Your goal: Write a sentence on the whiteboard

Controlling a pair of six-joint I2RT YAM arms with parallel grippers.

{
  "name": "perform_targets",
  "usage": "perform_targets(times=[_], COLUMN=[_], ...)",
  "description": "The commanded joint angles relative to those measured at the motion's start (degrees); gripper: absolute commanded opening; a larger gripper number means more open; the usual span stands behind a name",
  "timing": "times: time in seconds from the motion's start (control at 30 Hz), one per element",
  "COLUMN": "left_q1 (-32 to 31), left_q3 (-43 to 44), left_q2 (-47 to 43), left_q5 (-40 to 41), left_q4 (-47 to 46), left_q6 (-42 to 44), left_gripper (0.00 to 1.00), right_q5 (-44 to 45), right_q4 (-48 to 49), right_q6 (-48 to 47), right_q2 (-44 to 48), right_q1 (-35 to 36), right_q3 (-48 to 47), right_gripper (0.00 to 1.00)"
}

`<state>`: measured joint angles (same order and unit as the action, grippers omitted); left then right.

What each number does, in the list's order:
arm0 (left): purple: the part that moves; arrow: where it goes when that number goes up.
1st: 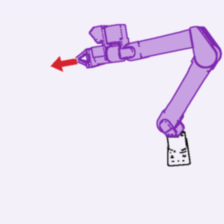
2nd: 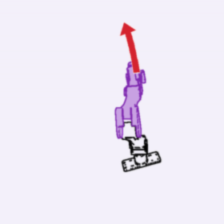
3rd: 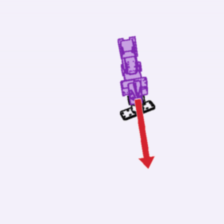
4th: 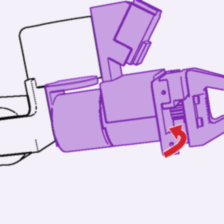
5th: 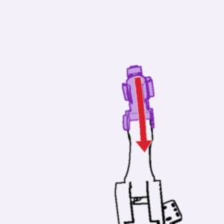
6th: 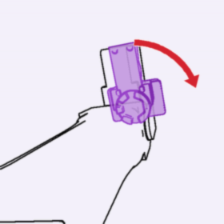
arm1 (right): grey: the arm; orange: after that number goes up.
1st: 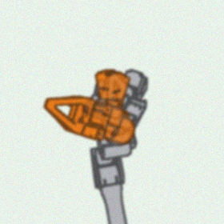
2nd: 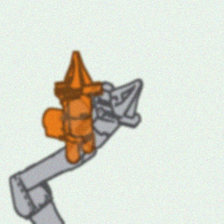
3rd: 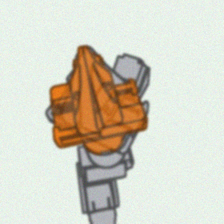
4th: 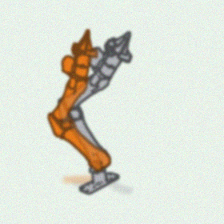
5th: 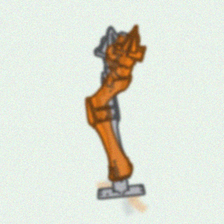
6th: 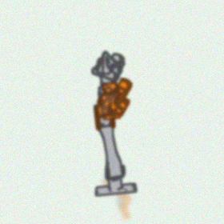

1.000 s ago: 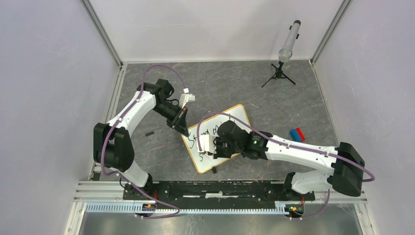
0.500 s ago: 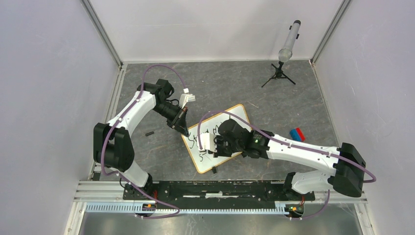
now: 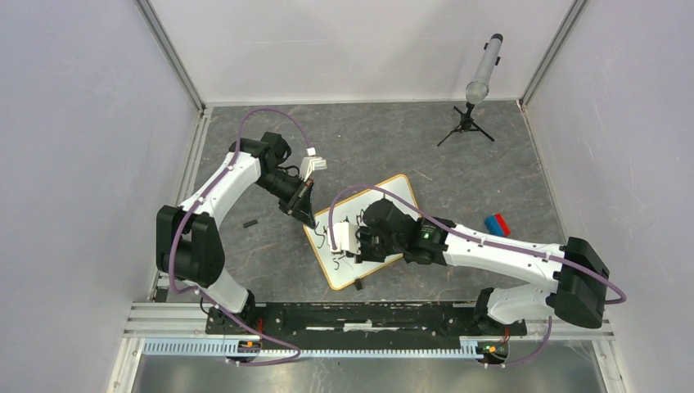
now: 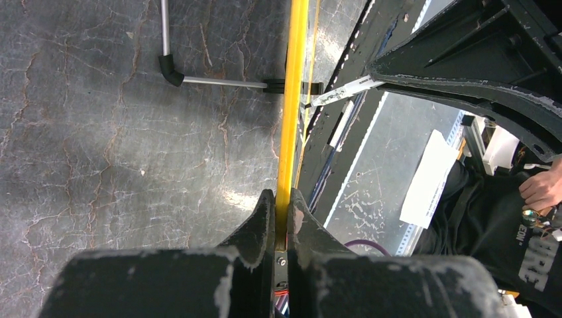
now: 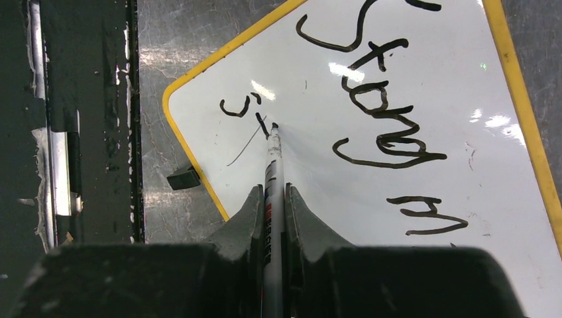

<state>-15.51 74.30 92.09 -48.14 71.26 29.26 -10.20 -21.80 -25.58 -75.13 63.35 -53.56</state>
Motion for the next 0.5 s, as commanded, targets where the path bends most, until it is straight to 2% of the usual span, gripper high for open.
perform_targets(times=[0.0,0.47], left_q1=[0.12,0.12], left_q3=[1.2,1.16], left_q2=[-0.34,-0.77], left_q5=[2.44,2.43], left_q4=[-2.01,-2.03], left_q6=[0.21,0.1], left_gripper=[0.02,0.02], right_q5=[-0.12,0.37], right_q4=[1.47,-0.98], right_q6=[0.01,-0.76], right_q2=[0.38,2.46], right_q1=[0.13,0.87], right_q3=[1.21,3.71], right_gripper=[0.0,0.0])
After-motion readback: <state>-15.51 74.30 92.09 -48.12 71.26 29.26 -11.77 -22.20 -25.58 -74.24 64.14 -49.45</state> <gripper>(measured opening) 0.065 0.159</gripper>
